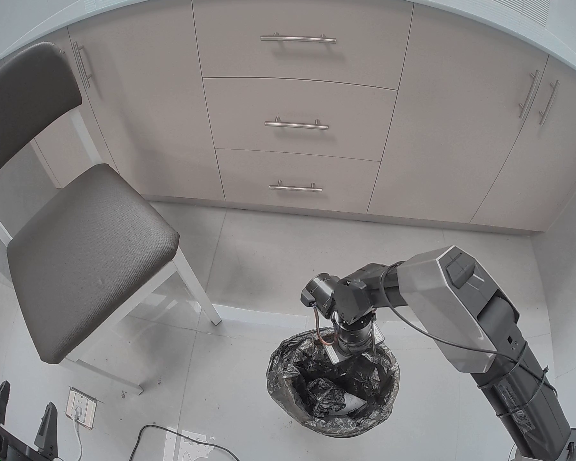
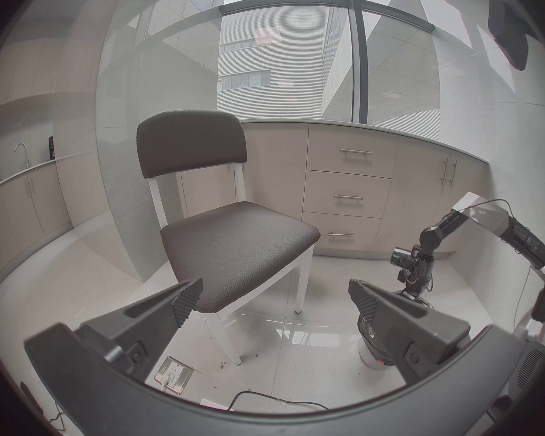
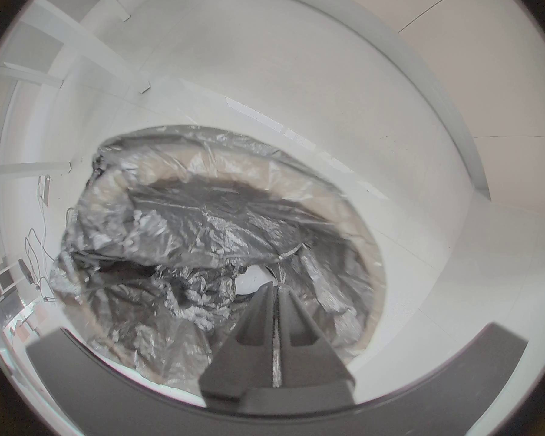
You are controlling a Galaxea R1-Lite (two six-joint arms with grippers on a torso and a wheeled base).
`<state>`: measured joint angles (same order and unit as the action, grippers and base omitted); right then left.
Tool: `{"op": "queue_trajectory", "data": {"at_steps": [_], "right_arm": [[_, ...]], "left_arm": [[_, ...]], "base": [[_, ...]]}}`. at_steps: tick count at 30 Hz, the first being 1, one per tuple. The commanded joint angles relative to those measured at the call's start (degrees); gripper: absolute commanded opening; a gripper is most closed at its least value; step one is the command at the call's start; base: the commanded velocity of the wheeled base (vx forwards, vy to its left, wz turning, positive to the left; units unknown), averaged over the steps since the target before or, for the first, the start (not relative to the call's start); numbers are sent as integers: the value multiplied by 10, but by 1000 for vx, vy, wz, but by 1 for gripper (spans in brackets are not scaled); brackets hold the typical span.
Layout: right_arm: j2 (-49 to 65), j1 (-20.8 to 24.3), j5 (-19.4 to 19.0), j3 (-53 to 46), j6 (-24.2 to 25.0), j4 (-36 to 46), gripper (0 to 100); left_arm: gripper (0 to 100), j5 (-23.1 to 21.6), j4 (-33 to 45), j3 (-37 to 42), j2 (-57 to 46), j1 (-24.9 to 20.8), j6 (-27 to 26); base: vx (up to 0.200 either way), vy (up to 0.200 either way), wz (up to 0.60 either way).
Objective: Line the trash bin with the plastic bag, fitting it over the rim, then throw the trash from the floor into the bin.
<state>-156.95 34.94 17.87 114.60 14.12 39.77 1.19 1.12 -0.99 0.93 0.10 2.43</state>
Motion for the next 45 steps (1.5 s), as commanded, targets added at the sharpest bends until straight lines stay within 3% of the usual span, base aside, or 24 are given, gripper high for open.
{"op": "queue_trajectory", "data": {"at_steps": [1,10,19,26,30,33,38,40,41,42,43,44,45], "right_arm": [[37,0,2,0,3,9,0],[70,-1,3,0,-8,16,0],[161,-51,22,0,-23,114,0],[277,-136,25,0,-21,204,0],[358,-233,3,0,-17,257,0],[416,-324,-49,0,-16,283,0],[509,-521,-182,0,-16,308,0],[524,-557,-209,0,-15,310,0],[559,-635,-277,0,-12,310,0],[573,-672,-311,0,-8,310,0],[573,-672,-311,0,-8,310,0],[610,-753,-389,0,8,309,0],[620,-775,-408,0,14,309,0]], "left_arm": [[100,0,0,5,-6,0,0],[100,0,0,5,-6,0,0],[100,0,0,5,-6,0,0],[100,0,0,5,-6,0,0],[100,0,0,5,-6,0,0],[100,0,0,5,-6,0,0],[100,0,0,5,-6,0,0],[100,0,0,5,-6,0,0],[100,0,-1,5,-6,0,0],[100,0,-1,5,-6,0,0],[100,0,-1,5,-6,0,0],[100,0,0,5,-6,0,0],[100,0,0,5,-6,0,0]], "base": [[0,0,0],[0,0,0],[0,0,0],[0,0,0],[0,0,0],[0,0,0],[0,0,0],[0,0,0],[0,0,0],[0,0,0],[0,0,0],[0,0,0],[0,0,0]]}}
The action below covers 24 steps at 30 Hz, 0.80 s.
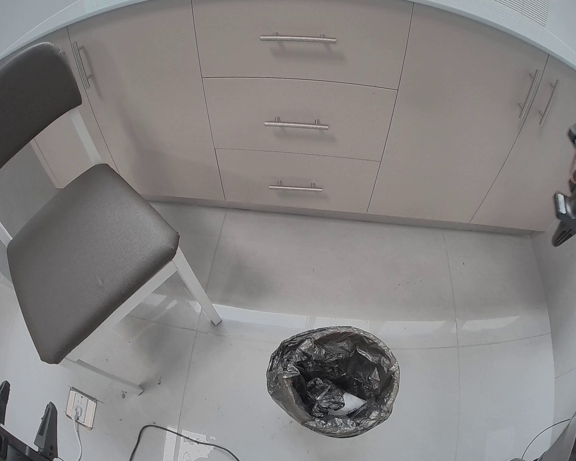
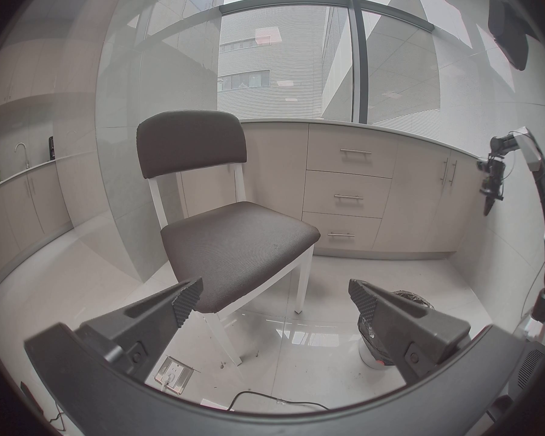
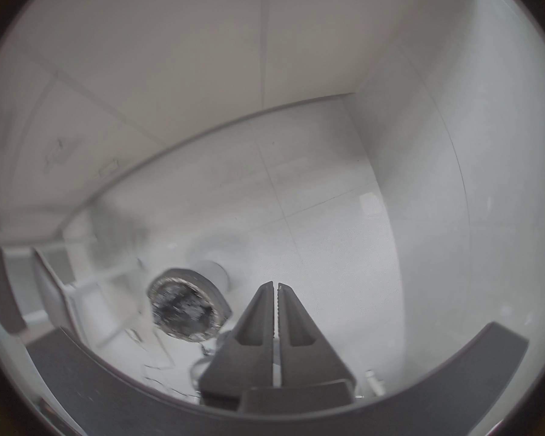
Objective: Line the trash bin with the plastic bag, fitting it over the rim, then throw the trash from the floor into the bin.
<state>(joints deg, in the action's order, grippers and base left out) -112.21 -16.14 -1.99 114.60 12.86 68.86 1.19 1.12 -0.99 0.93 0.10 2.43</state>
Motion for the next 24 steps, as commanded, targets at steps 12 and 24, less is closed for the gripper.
{"op": "queue_trajectory", "data": {"at_steps": [12,24], "right_arm": [[372,-335,-316,0,107,28,0],[626,-122,-314,0,0,100,0]], "left_arm": [[100,0,0,5,-6,0,0],[100,0,0,5,-6,0,0]], "base": [[0,0,0],[0,0,0]]}}
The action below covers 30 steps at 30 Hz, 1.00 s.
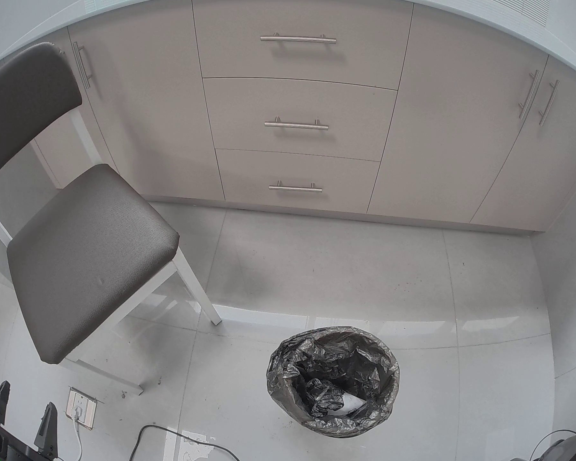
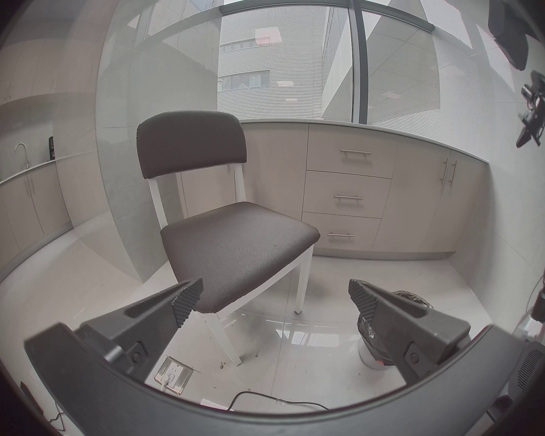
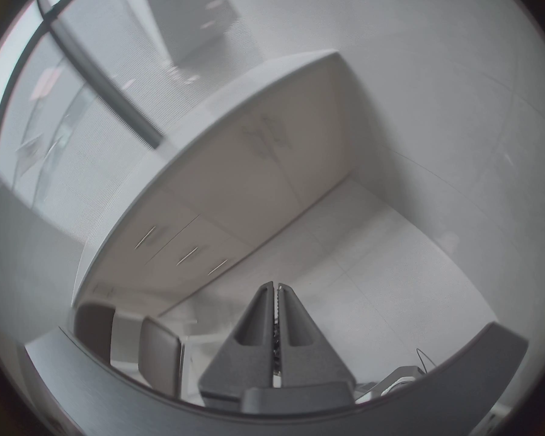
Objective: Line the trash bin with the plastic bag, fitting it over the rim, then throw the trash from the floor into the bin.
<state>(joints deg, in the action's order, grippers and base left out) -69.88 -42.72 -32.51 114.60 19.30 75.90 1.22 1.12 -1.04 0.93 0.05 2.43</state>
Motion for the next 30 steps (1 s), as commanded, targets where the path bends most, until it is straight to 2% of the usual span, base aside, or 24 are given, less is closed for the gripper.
{"op": "queue_trajectory", "data": {"at_steps": [1,3,7,12,15,19,21,23,28,30], "right_arm": [[207,148,-9,0,-67,29,0],[280,200,-8,0,-116,29,0],[357,260,2,0,-131,29,0],[456,359,86,0,-136,29,0],[483,383,108,0,-137,32,0],[540,394,171,0,-139,32,0],[544,394,175,0,-139,31,0],[595,402,183,-23,-140,24,0],[644,448,184,-77,-160,23,0],[653,454,184,-93,-167,30,0]], "left_arm": [[100,0,-1,5,-6,0,0],[100,0,0,5,-6,0,0],[100,0,0,5,-6,0,0],[100,0,0,6,-6,0,0],[100,0,0,6,-6,0,0],[100,0,0,5,-6,0,0],[100,0,0,5,-6,0,0],[100,0,-1,5,-6,0,0],[100,0,-1,5,-6,0,0],[100,0,-1,5,-6,0,0]], "base": [[0,0,0],[0,0,0],[0,0,0],[0,0,0],[0,0,0],[0,0,0],[0,0,0],[0,0,0],[0,0,0],[0,0,0]]}}
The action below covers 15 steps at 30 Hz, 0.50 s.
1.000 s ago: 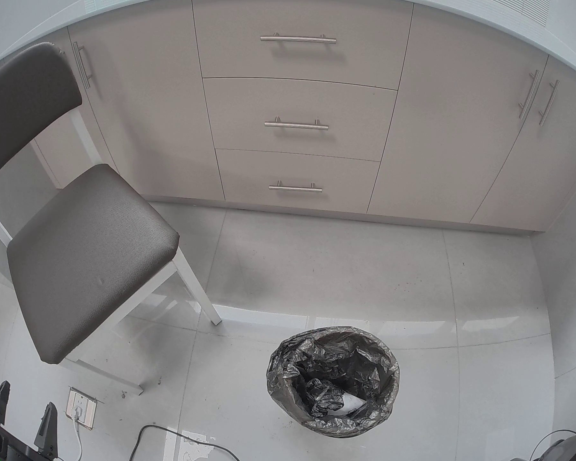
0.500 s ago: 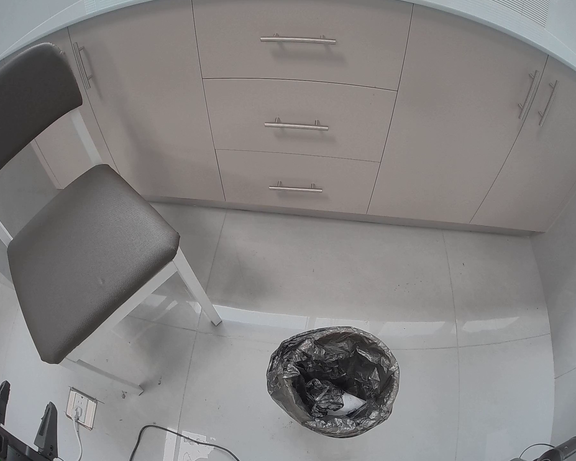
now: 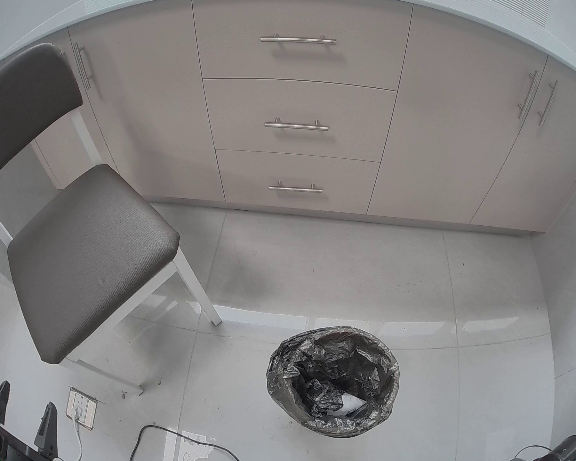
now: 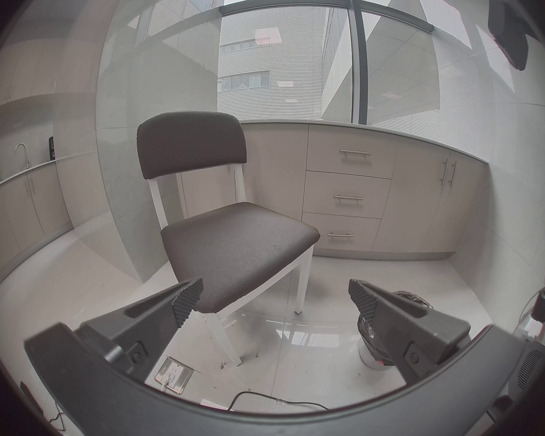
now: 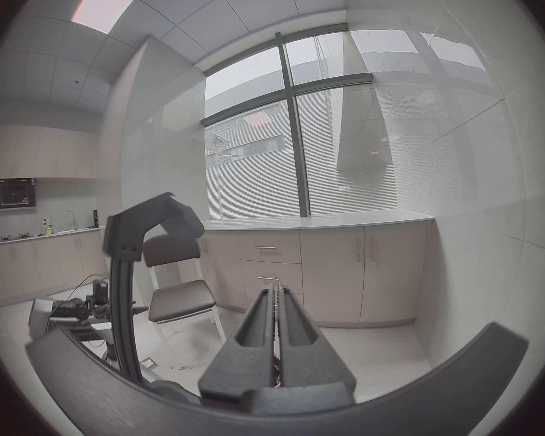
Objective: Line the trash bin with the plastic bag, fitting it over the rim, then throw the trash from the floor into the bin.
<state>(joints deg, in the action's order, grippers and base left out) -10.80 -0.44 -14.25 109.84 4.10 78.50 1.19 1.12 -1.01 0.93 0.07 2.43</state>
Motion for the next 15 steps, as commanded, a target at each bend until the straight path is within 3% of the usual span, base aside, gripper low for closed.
{"op": "queue_trajectory", "data": {"at_steps": [1,6,11,15], "right_arm": [[66,28,3,-54,-13,4,0],[69,25,0,-72,14,16,0],[108,2,-2,-139,-14,24,0],[108,4,-4,-148,7,35,0]], "left_arm": [[100,0,0,6,-6,0,0],[100,0,0,6,-6,0,0],[100,0,-1,6,-6,0,0],[100,0,-1,5,-6,0,0]], "base": [[0,0,0],[0,0,0],[0,0,0],[0,0,0]]}}
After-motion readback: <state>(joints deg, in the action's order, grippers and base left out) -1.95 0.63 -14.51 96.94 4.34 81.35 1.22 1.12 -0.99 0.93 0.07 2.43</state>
